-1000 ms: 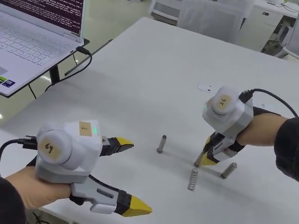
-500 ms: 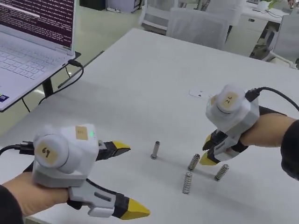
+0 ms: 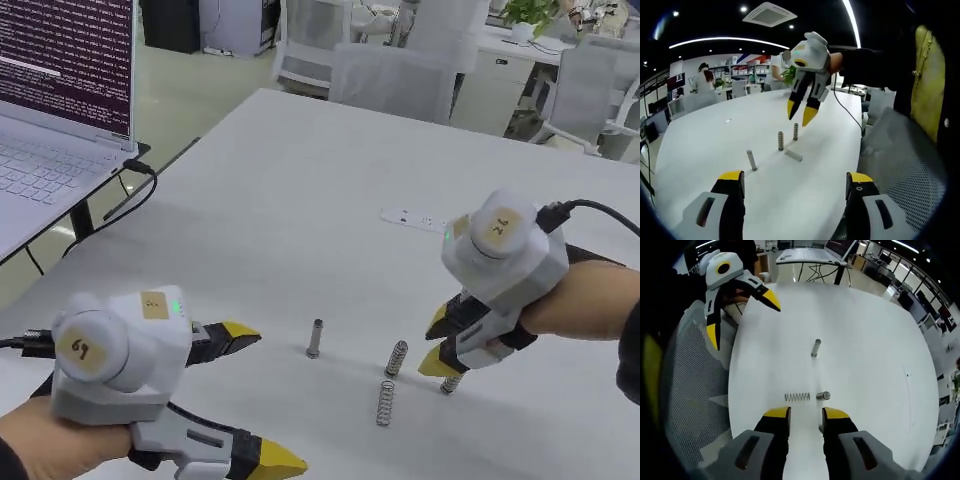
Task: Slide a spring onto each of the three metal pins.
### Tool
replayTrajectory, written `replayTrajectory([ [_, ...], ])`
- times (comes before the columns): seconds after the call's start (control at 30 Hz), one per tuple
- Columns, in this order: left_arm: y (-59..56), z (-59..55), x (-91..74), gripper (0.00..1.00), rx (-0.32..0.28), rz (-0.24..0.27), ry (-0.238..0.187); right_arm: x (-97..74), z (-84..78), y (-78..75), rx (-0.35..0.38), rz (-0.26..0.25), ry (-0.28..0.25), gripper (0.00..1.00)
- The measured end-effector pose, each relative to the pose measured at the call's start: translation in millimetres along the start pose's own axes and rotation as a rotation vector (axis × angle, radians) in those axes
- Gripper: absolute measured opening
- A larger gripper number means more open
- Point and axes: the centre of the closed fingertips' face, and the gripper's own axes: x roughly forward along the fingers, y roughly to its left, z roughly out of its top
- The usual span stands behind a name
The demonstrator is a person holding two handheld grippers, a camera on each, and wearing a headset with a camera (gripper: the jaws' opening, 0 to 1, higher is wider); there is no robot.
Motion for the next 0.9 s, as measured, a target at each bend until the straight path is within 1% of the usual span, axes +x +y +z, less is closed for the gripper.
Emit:
replayTrajectory([
  [0.23,-4.5,-0.9,-1.6,0.80,0.005,-0.004,0.004,7.7,-6.5,17.7,0.016,0.011,0.003,0.23],
  [0.33,-6.6,-0.6,-2.1,0.79,0.006,-0.006,0.004,12.0,-5.9,24.0,0.032,0.019,-0.011,0.23],
  [0.43,-9.7,-1.1,-2.9,0.79,0.009,-0.009,0.007,23.4,-9.1,32.6,0.036,0.031,-0.009,0.23],
  [0.5,-10.5,-2.2,-4.0,0.79,0.012,-0.009,0.011,27.5,-11.2,34.7,0.036,0.035,-0.006,0.24],
  [0.6,-11.6,-2.7,-5.7,0.78,0.011,-0.007,0.014,33.8,-11.7,38.9,0.045,0.046,-0.017,0.26],
  [0.73,-12.1,-3.5,-6.6,0.78,0.007,-0.006,0.018,42.1,-13.6,37.9,0.046,0.046,-0.026,0.28],
  [0.9,-12.9,-4.7,-6.3,0.77,0.003,-0.005,0.022,52.4,-12.3,30.9,0.053,0.026,-0.047,0.31],
])
